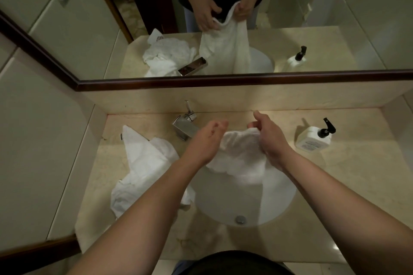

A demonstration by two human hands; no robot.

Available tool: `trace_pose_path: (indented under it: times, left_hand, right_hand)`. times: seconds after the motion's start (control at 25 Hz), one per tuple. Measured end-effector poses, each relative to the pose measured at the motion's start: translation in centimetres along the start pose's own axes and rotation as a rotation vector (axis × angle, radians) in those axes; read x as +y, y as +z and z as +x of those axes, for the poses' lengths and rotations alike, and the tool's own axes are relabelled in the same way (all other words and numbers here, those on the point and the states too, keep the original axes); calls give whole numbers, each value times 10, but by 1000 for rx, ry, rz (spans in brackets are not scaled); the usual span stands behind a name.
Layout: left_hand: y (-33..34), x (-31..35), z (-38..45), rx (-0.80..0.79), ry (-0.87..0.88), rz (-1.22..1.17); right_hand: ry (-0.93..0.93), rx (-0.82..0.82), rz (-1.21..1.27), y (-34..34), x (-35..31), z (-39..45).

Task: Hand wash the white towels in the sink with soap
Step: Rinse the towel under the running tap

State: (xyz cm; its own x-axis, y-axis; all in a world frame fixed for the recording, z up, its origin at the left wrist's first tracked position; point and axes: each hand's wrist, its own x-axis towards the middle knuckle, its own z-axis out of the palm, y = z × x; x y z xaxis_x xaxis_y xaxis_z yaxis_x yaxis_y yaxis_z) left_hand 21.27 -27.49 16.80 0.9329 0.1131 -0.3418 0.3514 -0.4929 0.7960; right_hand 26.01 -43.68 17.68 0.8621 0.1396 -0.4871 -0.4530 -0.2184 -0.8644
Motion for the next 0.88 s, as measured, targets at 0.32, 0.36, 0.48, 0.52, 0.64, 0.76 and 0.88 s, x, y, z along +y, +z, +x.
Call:
trace_pose_path:
  times: [0.32,0.36,0.48,0.52,0.64,0.76,0.88]
  left_hand:
    - [-1,28,1,-195,209,-328]
    - [-3,30,2,-170,216,-369]
    - [-7,42,2,-147,240,-463]
    - [-7,46,1,-149,244,-486]
    - [-14,52,0,-130,218,-569]
    - [-24,48,1,-55,174,-598]
    - [-29,34,2,29,127,-519]
  right_hand:
    - [-371,30,-307,-5,-42,-3]
    - [-434,14,-378,-8,-41,1]
    - [-452,-73,-456,-8,-21,18]
    - [-410,-78,-454,-5,-14,23]
    - [-280,-48,-435,1,5,41]
    - [-152,-21,-461,-3,11,48]
    - [-117,23,-455,-9,13,46]
